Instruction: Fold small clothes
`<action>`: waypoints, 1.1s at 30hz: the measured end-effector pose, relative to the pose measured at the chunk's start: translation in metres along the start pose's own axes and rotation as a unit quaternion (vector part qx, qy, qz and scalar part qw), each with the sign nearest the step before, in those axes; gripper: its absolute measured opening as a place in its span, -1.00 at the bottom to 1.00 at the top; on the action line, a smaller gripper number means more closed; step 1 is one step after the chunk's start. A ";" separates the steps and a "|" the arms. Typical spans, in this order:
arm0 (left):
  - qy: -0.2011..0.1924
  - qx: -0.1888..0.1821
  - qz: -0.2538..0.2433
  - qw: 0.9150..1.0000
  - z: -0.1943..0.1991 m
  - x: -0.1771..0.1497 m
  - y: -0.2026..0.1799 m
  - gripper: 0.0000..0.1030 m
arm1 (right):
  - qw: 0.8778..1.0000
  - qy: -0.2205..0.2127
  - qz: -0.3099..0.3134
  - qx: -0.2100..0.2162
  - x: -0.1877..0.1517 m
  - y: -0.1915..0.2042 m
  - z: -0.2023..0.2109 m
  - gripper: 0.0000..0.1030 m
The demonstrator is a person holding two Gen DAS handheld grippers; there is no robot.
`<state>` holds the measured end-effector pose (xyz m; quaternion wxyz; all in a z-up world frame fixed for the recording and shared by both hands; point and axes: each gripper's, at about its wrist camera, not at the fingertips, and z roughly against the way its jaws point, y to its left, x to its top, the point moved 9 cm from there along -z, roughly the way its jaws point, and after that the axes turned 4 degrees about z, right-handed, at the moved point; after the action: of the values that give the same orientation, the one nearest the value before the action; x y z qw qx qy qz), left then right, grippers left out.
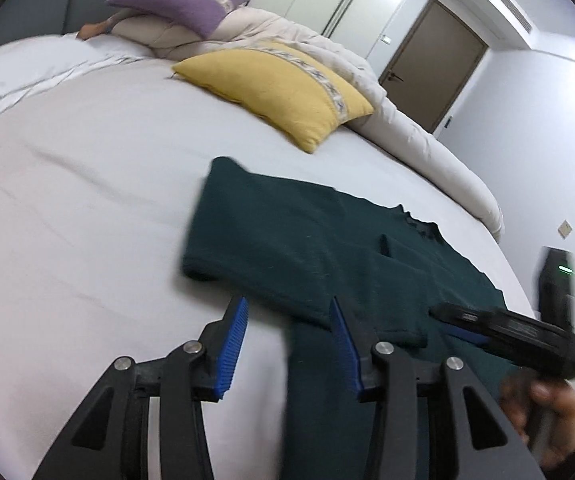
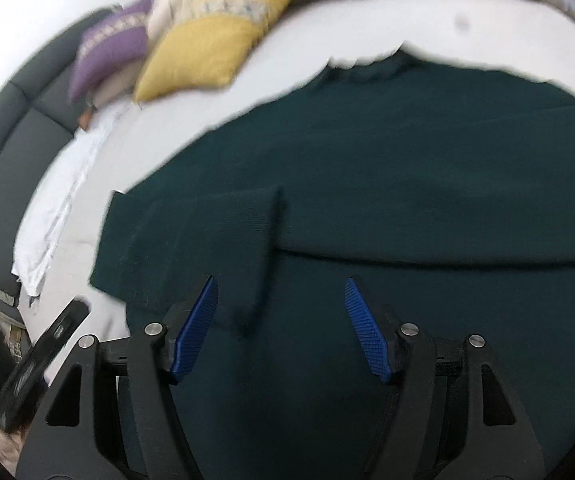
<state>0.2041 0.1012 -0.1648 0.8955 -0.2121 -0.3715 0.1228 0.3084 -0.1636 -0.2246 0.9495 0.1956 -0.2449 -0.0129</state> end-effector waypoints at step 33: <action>0.086 0.129 -0.101 0.983 -0.163 0.059 -0.037 -0.31 | 0.995 -0.048 -0.054 -0.070 0.048 -0.152 0.030 -0.87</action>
<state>0.3641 0.0443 -0.2142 0.9517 -0.0661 -0.2940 0.0596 0.3476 -0.3208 -0.2356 0.9458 0.1408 -0.2781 -0.0908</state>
